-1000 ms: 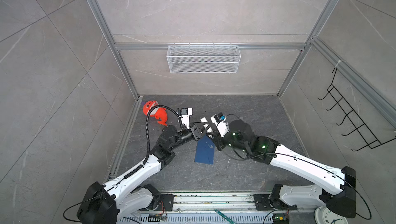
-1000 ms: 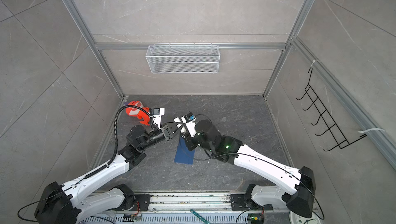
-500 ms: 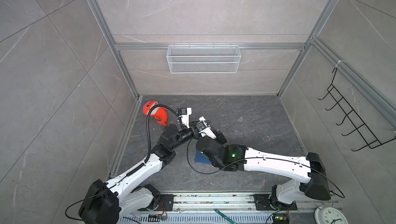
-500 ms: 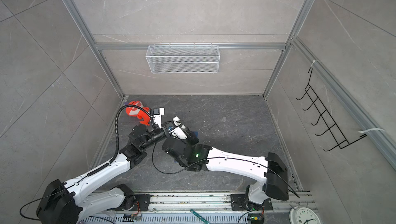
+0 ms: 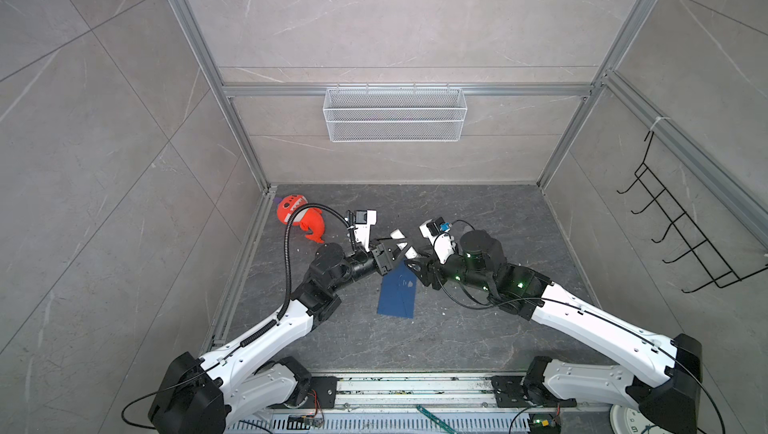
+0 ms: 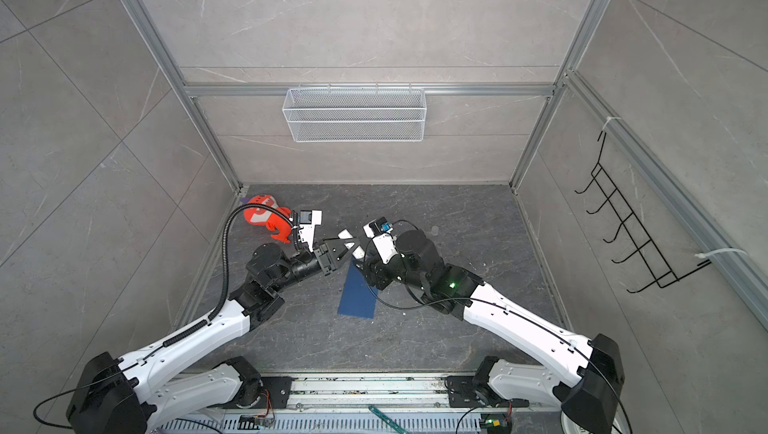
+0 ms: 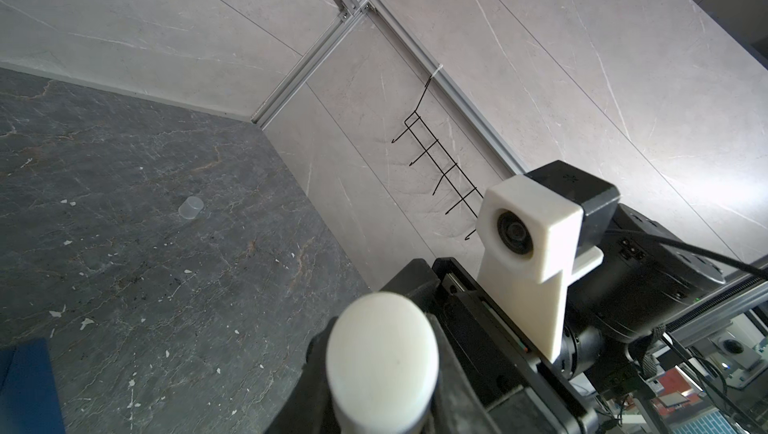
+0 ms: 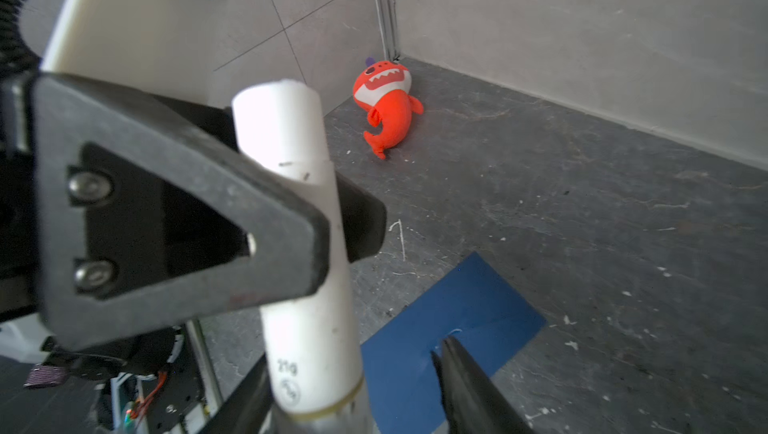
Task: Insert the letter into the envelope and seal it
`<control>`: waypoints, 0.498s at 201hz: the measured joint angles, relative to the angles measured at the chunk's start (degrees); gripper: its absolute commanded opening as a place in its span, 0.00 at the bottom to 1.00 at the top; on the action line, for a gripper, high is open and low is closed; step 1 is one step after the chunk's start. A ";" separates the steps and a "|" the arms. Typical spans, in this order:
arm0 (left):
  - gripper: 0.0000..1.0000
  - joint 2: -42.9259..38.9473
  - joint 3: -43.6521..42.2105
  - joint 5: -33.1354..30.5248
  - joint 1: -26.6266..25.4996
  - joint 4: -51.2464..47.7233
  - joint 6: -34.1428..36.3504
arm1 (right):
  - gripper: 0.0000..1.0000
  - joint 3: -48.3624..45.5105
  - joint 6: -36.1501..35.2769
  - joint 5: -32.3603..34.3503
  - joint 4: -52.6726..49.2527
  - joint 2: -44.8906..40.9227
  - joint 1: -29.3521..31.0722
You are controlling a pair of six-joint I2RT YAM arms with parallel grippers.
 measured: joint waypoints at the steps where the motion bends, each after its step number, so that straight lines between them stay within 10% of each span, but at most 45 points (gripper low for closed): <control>1: 0.00 0.00 0.00 0.02 0.00 0.00 0.00 | 0.47 0.00 0.11 -0.20 0.00 0.00 -0.04; 100: 0.00 0.00 0.00 0.15 0.48 -1.29 -0.44 | 0.00 2.14 0.87 -4.13 -1.38 2.01 -0.44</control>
